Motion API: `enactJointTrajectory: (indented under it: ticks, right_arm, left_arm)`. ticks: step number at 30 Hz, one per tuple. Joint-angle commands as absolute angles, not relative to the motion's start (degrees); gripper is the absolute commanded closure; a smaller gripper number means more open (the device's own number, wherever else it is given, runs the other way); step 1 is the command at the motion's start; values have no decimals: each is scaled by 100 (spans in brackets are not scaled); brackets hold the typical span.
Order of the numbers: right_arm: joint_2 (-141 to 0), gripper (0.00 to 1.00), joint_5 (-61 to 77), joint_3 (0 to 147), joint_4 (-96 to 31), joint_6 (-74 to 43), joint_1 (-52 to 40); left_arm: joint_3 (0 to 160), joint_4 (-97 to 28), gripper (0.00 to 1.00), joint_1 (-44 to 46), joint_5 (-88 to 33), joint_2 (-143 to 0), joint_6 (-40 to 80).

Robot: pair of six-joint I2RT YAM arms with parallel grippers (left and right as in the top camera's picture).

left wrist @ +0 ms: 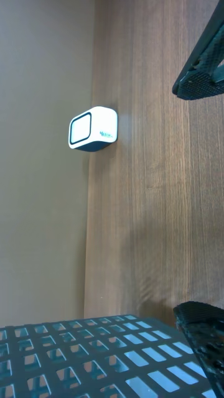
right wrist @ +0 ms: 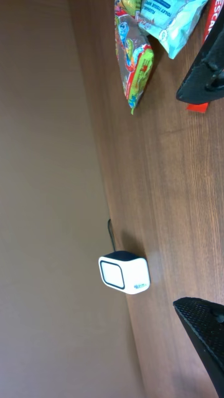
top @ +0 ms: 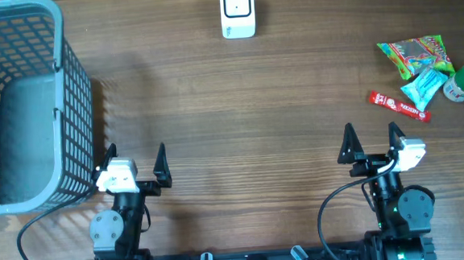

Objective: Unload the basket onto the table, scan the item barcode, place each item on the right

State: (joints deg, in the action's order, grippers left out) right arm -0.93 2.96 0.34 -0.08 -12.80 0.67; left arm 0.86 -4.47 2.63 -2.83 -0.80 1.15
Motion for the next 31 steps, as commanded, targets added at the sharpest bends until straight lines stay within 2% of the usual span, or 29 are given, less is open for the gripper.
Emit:
enactJointTrajectory:
  ticks: [1, 31]
  right_arm:
    - [-21, 0, 261, 30, 8, -1365, 45]
    - [-21, 0, 261, 30, 8, -1367, 45]
  left_arm:
    - [32, -436, 0, 283, -268, -23, 27]
    - [32, -434, 0, 283, -268, -38, 27]
